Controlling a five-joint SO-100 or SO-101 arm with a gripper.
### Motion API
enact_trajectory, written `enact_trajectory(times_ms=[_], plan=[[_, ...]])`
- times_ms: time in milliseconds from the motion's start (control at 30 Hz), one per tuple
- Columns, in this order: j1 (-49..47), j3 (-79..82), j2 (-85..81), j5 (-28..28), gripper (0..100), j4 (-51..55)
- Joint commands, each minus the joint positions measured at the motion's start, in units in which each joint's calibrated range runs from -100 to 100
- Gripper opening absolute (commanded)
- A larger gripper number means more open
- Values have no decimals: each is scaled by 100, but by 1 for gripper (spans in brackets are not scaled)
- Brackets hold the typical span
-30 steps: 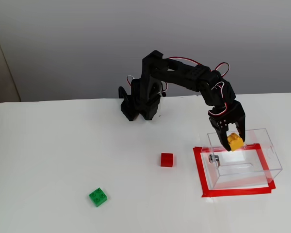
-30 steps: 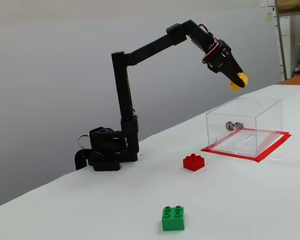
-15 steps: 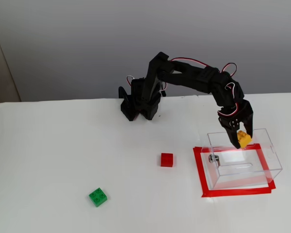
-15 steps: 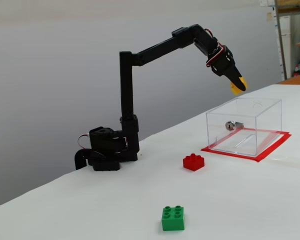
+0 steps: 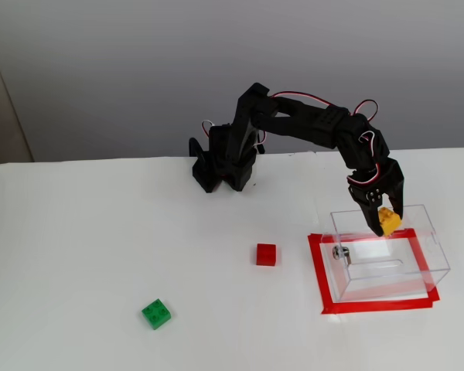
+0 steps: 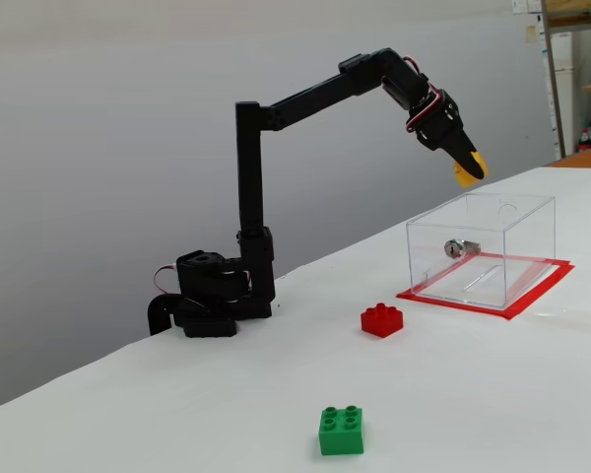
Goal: Pick the yellow lego brick and place it into the transparent box
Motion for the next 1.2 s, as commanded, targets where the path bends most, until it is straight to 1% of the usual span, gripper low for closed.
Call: enact_trajectory(times_ms=[0, 67, 533, 900, 967, 1033, 1167], plan=[[15, -233, -66, 24, 24, -72], [22, -233, -66, 24, 26, -72], [44, -224, -83, 29, 25, -72], [444, -151, -159, 39, 25, 7], [518, -151, -227, 133, 25, 7], [599, -151, -329, 217, 24, 7], [902, -142, -456, 305, 14, 15]])
